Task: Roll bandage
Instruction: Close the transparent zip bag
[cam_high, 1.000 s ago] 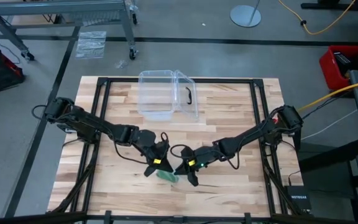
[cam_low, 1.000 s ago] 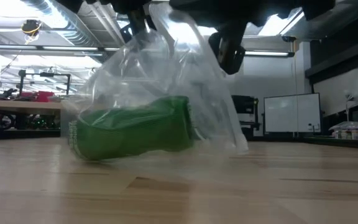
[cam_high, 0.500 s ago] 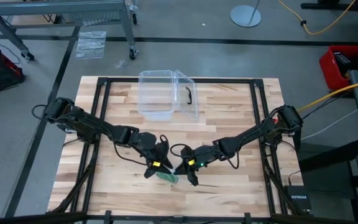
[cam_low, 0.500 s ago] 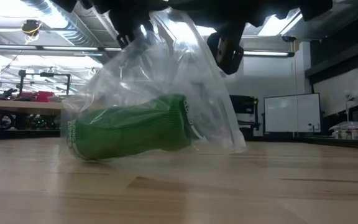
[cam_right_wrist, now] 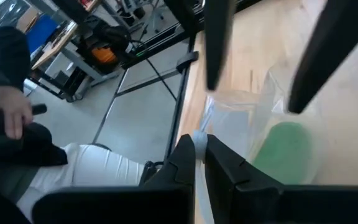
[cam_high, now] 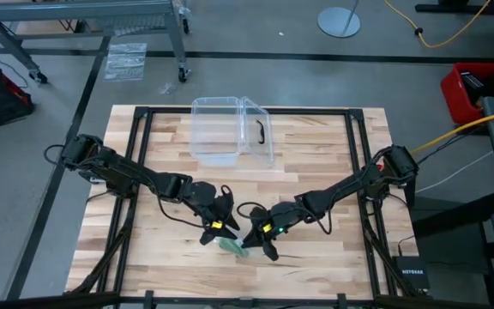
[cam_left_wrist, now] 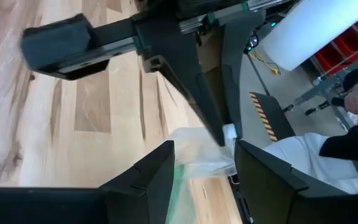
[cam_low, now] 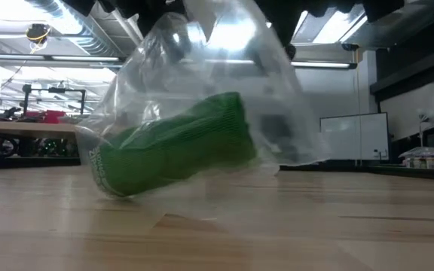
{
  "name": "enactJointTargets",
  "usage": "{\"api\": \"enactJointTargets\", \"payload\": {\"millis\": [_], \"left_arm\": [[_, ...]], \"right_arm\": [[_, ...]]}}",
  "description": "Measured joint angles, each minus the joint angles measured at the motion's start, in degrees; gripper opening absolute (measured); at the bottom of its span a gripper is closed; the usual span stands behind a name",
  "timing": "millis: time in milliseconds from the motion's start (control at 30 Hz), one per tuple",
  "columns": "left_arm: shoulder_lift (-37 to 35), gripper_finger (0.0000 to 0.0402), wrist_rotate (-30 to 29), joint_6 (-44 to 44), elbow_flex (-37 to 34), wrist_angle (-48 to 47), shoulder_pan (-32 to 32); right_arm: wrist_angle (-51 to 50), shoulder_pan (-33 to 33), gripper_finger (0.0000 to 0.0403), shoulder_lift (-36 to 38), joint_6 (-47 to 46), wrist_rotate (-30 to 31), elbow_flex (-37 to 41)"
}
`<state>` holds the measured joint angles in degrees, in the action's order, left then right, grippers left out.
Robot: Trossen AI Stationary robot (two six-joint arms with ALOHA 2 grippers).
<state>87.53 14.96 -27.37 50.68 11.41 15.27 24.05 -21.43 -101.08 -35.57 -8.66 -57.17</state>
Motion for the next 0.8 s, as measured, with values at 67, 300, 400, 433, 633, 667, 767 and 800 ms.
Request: {"api": "enactJointTargets", "payload": {"millis": [67, 300, 400, 433, 633, 667, 767, 800], "left_arm": [[0.0, 0.0161, 0.02, 0.36, 0.0, 0.14, 0.0], [0.0, 0.0161, 0.09, -0.96, 0.0, 1.55, 0.61], [0.04, 0.0161, 0.15, -0.99, 0.0, 1.43, 0.66], [0.11, 0.0161, 0.24, -1.03, 0.0, 1.36, 0.66], [0.22, 0.0133, 0.28, 1.88, -0.02, 1.21, 0.66], [0.22, 0.0119, 0.28, 2.4, -0.02, 1.17, 0.66], [0.18, 0.006, 0.47, 3.77, -0.02, 1.21, 0.67], [0.17, 0.0035, 0.56, 3.93, -0.02, 1.19, 0.69]], "right_arm": [[0.0, -0.09, 0.0018, 0.0, 0.0, 0.11, 0.0], [0.12, 0.56, 0.0018, 0.0, 0.02, 4.21, 0.0], [1.0, 0.56, 0.0018, 0.0, 0.02, 4.97, 0.0], [1.62, 0.56, 0.0018, 0.0, 0.03, 5.1, 0.0], [2.89, 0.48, 0.0018, 0.0, 0.04, 5.08, -0.02], [2.89, 0.45, 0.0018, 0.0, 0.04, 5.08, -0.02], [2.85, 0.45, 0.0018, 0.0, 0.04, 5.09, -0.02], [2.7, 0.45, 0.0018, 0.0, 0.04, 5.06, -0.02]]}}
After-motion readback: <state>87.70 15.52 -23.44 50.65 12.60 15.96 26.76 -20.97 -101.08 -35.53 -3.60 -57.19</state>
